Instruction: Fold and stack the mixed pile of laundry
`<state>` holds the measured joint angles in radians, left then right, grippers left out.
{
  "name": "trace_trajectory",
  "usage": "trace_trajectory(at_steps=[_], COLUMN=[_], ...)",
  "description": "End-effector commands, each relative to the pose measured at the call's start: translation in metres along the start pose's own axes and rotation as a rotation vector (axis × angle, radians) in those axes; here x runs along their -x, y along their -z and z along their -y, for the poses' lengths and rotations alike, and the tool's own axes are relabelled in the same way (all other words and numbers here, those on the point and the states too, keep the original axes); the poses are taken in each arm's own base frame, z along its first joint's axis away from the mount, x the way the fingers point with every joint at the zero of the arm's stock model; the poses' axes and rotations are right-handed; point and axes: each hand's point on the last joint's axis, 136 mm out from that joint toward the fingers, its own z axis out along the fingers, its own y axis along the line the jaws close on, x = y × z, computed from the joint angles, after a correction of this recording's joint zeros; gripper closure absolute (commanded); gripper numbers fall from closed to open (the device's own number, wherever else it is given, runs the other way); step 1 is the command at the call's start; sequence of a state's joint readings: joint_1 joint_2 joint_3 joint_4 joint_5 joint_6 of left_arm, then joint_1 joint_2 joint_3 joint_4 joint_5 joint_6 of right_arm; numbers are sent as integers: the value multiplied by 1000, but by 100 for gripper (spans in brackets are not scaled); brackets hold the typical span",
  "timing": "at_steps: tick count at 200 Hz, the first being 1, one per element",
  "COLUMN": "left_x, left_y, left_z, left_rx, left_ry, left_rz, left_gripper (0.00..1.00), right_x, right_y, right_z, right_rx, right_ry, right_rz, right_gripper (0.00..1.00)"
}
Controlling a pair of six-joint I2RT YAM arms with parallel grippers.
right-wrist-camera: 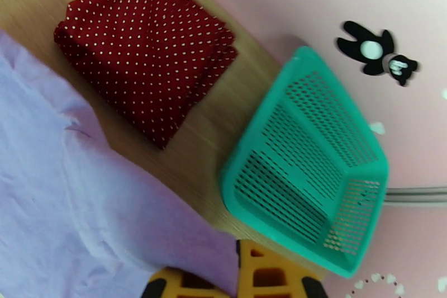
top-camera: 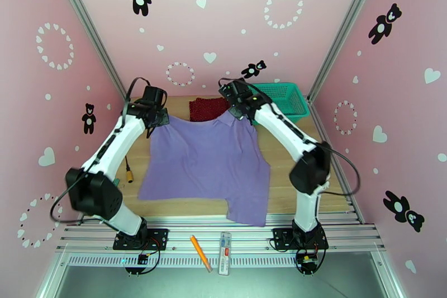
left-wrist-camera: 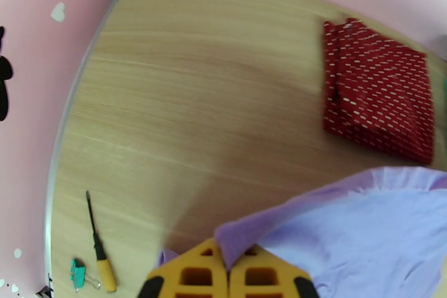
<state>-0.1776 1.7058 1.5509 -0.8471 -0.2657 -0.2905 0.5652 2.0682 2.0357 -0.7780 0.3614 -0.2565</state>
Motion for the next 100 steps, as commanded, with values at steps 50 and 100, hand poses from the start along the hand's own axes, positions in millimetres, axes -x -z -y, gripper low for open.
trace_trajectory(at_steps=[50,100], left_x=[14,16], left_y=[-99,-119], left_z=[14,0], left_rx=[87,203], left_ry=[-31,-9], left_rz=[-44,-45], left_gripper=[100,100], right_x=[25,23], right_y=[-74,-99], right_z=[-1,8], right_rx=[-28,-88], right_ry=[-41,-101], right_rz=[8,-10], right_gripper=[100,100])
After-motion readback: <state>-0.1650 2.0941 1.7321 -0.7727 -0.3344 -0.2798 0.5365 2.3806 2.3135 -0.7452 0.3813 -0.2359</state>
